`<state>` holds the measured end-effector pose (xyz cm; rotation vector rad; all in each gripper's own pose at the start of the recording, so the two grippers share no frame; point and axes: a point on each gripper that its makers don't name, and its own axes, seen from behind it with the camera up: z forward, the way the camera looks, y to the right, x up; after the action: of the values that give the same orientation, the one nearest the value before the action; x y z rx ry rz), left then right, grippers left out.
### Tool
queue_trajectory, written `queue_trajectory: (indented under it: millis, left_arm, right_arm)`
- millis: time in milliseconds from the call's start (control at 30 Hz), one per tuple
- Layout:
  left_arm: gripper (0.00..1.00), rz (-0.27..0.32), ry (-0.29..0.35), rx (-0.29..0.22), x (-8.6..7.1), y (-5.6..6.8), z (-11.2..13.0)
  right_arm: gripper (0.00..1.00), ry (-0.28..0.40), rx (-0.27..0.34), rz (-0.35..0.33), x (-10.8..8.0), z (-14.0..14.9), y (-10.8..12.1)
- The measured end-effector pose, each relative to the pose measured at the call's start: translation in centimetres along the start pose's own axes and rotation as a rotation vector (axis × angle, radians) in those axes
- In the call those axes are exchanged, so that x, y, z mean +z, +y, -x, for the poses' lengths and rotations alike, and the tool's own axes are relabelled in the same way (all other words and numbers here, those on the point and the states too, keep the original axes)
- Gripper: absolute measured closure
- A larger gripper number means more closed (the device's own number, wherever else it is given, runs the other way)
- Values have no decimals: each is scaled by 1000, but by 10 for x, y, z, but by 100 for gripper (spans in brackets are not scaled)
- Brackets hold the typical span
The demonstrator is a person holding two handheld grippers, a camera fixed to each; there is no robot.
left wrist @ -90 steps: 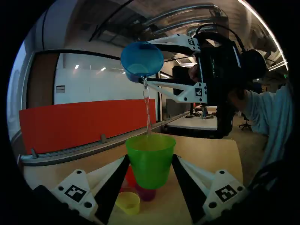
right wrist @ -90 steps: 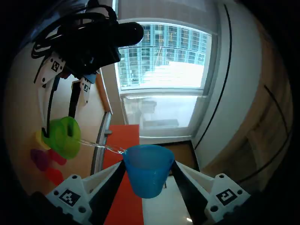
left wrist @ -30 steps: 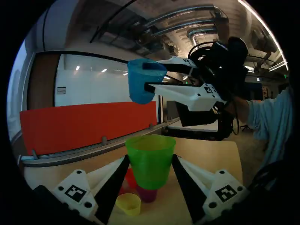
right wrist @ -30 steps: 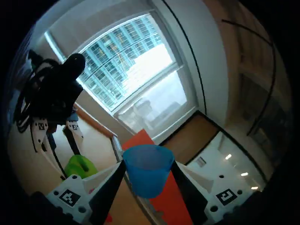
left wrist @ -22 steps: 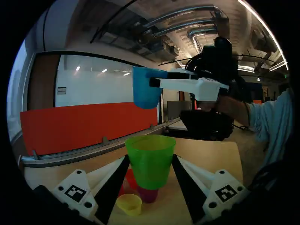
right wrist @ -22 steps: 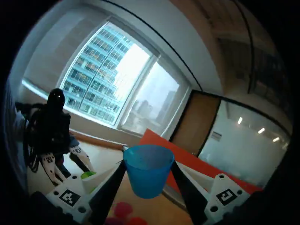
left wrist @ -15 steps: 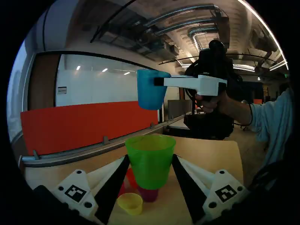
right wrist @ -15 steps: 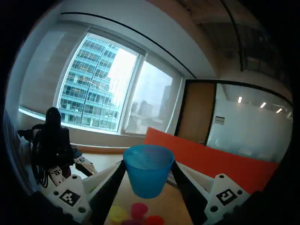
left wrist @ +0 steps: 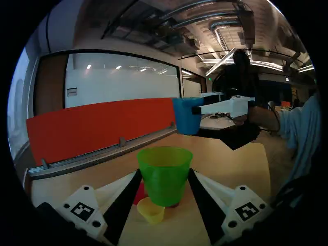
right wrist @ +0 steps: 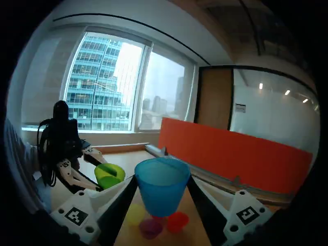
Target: Pour water
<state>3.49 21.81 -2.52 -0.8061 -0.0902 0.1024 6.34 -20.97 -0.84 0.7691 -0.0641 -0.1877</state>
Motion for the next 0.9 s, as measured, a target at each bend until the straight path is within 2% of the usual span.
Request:
queue_trajectory:
  millis: [500,700,900]
  left_arm:
    - [18,-20,-177,16,-15,-16,61]
    - [18,-18,-256,18,-18,-19,88]
    - [18,-15,-331,5,-20,-21,116]
  right_arm:
    - [11,-193,94,-51,-11,109,-2]
    - [11,-292,91,-74,-13,153,-6]
    - [11,-364,79,-84,-12,187,-9]
